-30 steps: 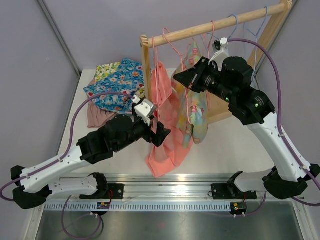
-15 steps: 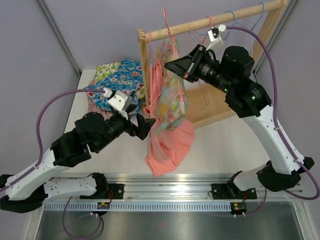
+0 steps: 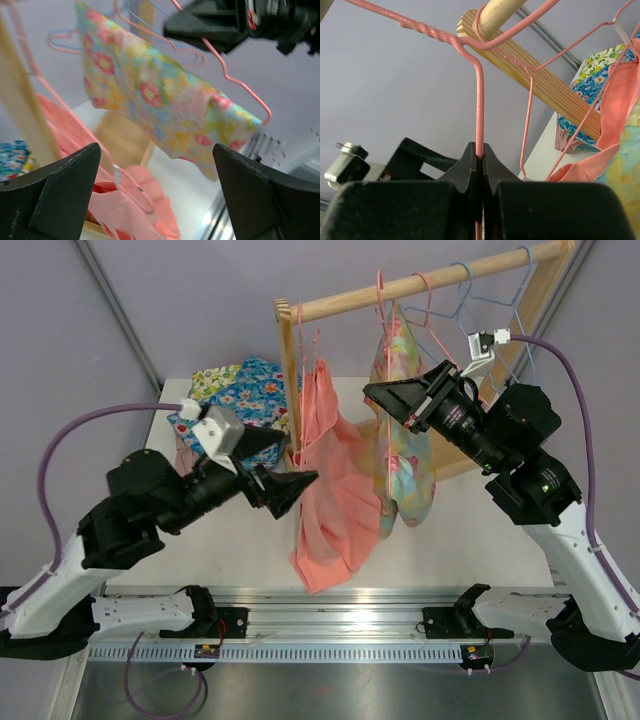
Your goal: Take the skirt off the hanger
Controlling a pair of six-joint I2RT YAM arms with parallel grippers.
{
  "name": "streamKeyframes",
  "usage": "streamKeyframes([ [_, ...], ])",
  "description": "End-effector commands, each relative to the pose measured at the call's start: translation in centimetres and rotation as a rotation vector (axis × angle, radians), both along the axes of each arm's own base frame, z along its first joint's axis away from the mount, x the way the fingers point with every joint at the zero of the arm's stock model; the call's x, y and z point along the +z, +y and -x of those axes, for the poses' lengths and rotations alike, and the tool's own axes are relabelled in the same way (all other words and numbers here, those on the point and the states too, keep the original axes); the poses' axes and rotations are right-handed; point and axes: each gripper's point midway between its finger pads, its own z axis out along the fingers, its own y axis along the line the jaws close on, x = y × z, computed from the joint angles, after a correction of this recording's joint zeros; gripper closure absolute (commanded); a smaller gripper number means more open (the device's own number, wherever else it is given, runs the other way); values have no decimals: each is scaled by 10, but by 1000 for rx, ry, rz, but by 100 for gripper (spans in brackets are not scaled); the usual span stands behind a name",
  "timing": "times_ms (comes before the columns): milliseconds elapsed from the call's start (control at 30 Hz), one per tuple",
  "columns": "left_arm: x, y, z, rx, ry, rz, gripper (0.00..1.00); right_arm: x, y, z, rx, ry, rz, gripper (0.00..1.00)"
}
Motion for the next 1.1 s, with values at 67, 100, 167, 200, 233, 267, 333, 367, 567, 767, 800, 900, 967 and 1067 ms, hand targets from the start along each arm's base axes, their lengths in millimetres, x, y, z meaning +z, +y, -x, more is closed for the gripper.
streamKeyframes([
  [67,-56,-70,25,-224,85,-33,1,28,-11,8,-25,-70,-109,100],
  [100,-58,-78,29,-239,91,-22,1,24,-11,6,-31,-60,-102,100],
  [167,-72,-90,31,-243,107,-41,1,22,-14,8,-38,-58,-100,100],
  [200,-77,-94,33,-241,113,-48,1,21,-15,8,-43,-53,-100,100],
  [233,-82,-97,34,-240,117,-60,1,22,-17,9,-45,-57,-104,100],
  [267,-84,-99,33,-230,120,-62,1,20,-17,9,-48,-53,-101,100],
  [333,-92,-106,34,-235,129,-78,1,18,-18,10,-46,-46,-106,100],
  [367,-95,-108,34,-232,131,-78,1,18,-19,10,-49,-49,-110,100],
  [567,-111,-121,33,-220,152,-95,2,13,-19,12,-43,-32,-121,100],
  [767,-123,-134,30,-215,160,-118,8,18,-22,16,-37,-39,-146,100],
  [800,-125,-136,30,-214,162,-122,8,18,-22,16,-35,-37,-146,100],
  [900,-127,-140,28,-209,166,-121,9,18,-23,18,-34,-39,-152,100],
  [967,-127,-141,28,-209,164,-119,10,15,-23,18,-36,-32,-153,100],
  [1067,-128,-142,27,-202,163,-115,16,12,-24,19,-33,-27,-156,100],
])
